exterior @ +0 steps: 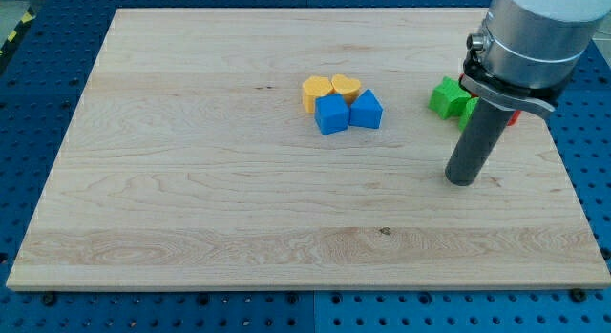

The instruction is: Separate the blue cube from the blue triangle

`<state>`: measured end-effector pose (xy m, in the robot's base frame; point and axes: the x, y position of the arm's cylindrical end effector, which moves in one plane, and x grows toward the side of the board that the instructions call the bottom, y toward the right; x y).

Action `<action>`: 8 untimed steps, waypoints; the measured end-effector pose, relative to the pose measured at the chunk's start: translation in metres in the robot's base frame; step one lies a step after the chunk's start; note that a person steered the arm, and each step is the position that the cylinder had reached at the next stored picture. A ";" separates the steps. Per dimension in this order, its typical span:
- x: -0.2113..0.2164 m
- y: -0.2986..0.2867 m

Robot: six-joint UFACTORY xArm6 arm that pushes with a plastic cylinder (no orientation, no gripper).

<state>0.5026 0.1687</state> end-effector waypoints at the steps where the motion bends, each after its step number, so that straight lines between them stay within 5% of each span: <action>1: -0.012 -0.020; 5: -0.071 -0.077; 8: -0.076 -0.112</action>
<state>0.4267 0.0566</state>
